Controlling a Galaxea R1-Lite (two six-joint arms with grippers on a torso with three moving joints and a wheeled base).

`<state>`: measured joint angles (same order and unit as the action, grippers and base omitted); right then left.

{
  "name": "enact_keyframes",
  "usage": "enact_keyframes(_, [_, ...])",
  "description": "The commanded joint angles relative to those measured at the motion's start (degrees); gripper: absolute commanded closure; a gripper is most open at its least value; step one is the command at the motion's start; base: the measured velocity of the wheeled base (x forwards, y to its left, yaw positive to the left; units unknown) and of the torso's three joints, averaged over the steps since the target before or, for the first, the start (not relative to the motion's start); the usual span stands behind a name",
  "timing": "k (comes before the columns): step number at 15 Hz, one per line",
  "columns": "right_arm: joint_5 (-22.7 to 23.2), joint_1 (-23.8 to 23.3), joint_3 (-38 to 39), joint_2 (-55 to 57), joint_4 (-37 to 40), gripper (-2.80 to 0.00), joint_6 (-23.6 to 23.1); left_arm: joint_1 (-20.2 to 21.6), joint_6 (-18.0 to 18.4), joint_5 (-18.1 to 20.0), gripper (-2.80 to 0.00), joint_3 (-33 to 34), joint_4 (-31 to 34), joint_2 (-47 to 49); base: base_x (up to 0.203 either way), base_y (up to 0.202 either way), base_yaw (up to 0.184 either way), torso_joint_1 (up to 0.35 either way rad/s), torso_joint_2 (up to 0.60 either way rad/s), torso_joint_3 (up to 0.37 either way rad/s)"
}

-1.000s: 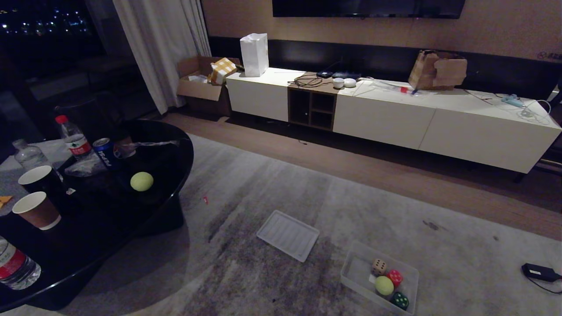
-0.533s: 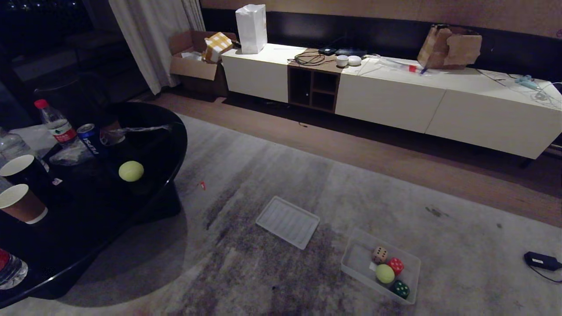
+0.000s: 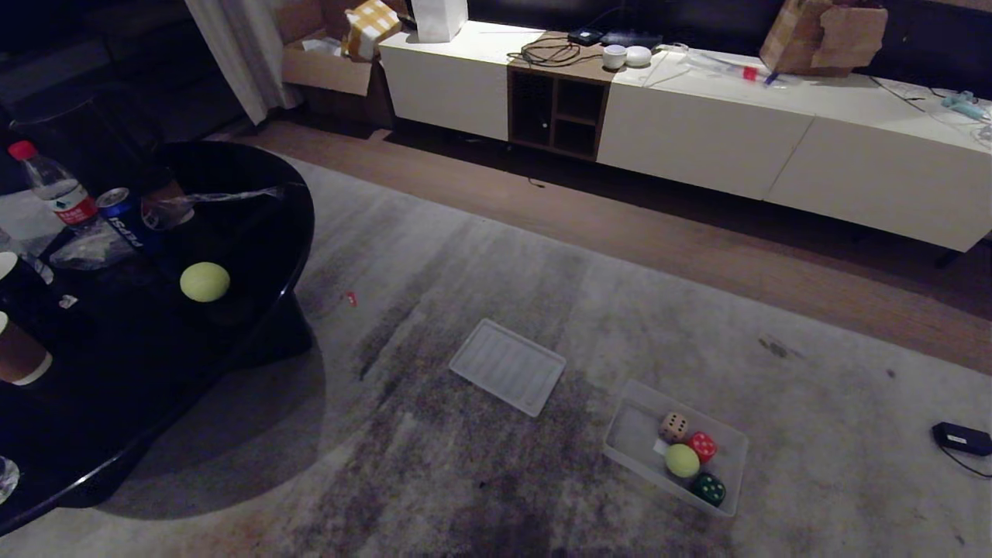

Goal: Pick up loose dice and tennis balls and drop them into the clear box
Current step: Put the toys in the box

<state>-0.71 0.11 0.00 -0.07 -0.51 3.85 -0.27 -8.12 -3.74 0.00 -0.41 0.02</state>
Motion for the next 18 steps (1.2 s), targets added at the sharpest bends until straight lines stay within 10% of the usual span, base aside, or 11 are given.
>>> enact_keyframes(1, [0.0, 0.1, 0.1, 0.1, 0.0, 0.0, 0.0, 0.0, 0.0, 0.0, 0.0, 0.1, 0.0, 0.1, 0.0, 0.0, 0.0, 0.003, 0.01, -0.211])
enact_keyframes(18, [0.0, 0.0, 0.1, 0.1, 0.0, 0.0, 0.0, 0.0, -0.1, 0.0, 0.0, 0.1, 0.0, 0.1, 0.0, 0.0, 0.0, 0.001, 0.0, -0.199])
